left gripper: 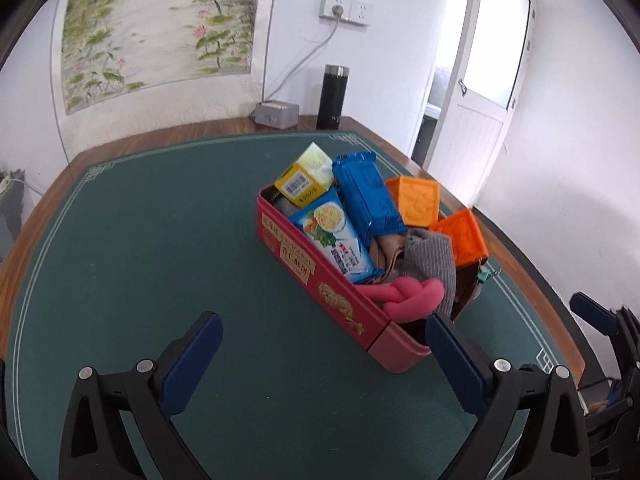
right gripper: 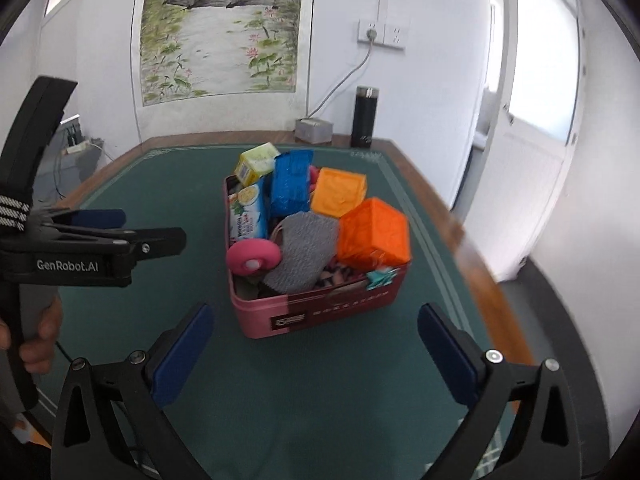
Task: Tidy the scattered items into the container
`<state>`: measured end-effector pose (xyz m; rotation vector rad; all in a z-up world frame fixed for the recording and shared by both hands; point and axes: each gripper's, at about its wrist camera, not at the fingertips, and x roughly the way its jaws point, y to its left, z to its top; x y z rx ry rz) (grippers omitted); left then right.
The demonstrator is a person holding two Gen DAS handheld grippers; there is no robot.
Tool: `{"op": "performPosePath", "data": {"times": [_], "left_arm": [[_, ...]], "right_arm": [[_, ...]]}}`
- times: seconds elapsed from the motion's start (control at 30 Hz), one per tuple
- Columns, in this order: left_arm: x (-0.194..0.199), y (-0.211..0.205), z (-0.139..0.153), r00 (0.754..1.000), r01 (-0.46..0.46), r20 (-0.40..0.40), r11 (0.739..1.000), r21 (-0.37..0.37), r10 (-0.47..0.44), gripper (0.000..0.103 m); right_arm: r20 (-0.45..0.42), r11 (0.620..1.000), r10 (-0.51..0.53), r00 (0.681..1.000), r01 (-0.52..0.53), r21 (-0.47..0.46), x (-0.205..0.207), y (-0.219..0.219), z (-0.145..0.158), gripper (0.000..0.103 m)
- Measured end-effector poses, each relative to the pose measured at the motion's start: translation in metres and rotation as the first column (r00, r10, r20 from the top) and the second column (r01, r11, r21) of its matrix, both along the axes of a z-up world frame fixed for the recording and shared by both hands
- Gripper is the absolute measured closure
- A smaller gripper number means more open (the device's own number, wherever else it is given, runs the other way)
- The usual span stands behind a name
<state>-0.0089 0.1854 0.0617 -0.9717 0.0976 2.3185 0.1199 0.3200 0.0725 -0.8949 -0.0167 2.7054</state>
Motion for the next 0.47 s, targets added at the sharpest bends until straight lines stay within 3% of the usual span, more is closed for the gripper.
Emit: {"op": "performPosePath", "data": {"times": [0.23, 0.47], "left_arm": [[0.006, 0.0, 0.007, 0.999, -0.036, -0.007, 0.999, -0.003, 0.036, 0.0], [0.011, 0.008, 0.006, 0.999, -0.035, -0.035, 0.999, -0.031, 0.034, 0.0]], "right_arm": [[-0.015, 0.998, -0.057, 0.998, 0.057, -0.015, 0.012, 0.012, 0.0, 0.001], [-0.033, 0.993, -0.074, 0.997, 0.07, -0.1, 0.011, 0.025, -0.006, 0.001]]}}
